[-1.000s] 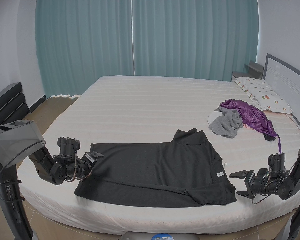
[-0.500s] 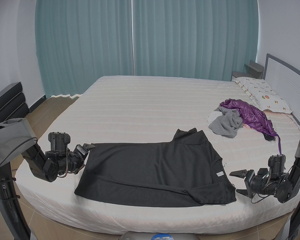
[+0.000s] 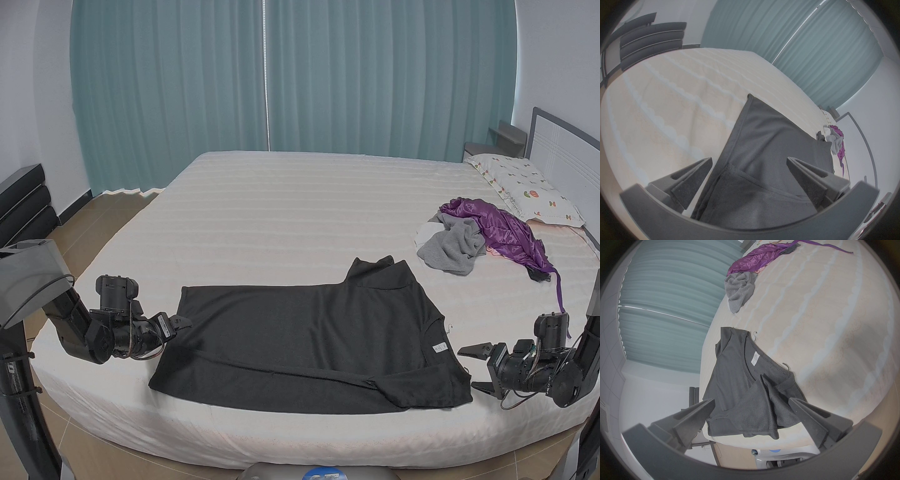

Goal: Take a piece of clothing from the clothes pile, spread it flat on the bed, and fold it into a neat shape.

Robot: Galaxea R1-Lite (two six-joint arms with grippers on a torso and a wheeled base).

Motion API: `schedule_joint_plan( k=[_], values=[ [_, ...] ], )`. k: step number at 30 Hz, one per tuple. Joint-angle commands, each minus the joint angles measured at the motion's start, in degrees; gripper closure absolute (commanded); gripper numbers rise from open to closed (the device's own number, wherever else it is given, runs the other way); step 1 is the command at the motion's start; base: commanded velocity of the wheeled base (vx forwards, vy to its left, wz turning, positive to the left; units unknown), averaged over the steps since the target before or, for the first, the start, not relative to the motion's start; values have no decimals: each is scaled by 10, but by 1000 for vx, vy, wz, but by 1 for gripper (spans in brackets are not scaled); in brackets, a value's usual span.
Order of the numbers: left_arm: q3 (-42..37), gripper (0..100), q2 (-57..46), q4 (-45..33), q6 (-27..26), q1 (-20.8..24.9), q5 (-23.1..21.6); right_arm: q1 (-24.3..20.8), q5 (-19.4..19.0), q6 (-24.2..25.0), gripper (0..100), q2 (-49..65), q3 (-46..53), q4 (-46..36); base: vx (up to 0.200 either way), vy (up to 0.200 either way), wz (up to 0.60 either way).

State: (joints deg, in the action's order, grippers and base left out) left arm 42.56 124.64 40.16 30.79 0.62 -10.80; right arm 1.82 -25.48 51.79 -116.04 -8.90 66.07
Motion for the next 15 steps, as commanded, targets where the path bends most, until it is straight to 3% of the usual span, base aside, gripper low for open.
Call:
schedule_joint_plan(
  k=[1, 15],
  values=[
    [5, 0, 21, -1, -1, 3, -12, -1, 0, 0, 0, -10, 0, 5, 0, 0, 0],
    [-2, 0, 1, 2, 1, 9, -16, -3, 0, 0, 0, -13, 5, 12, 0, 0, 0]
  ],
)
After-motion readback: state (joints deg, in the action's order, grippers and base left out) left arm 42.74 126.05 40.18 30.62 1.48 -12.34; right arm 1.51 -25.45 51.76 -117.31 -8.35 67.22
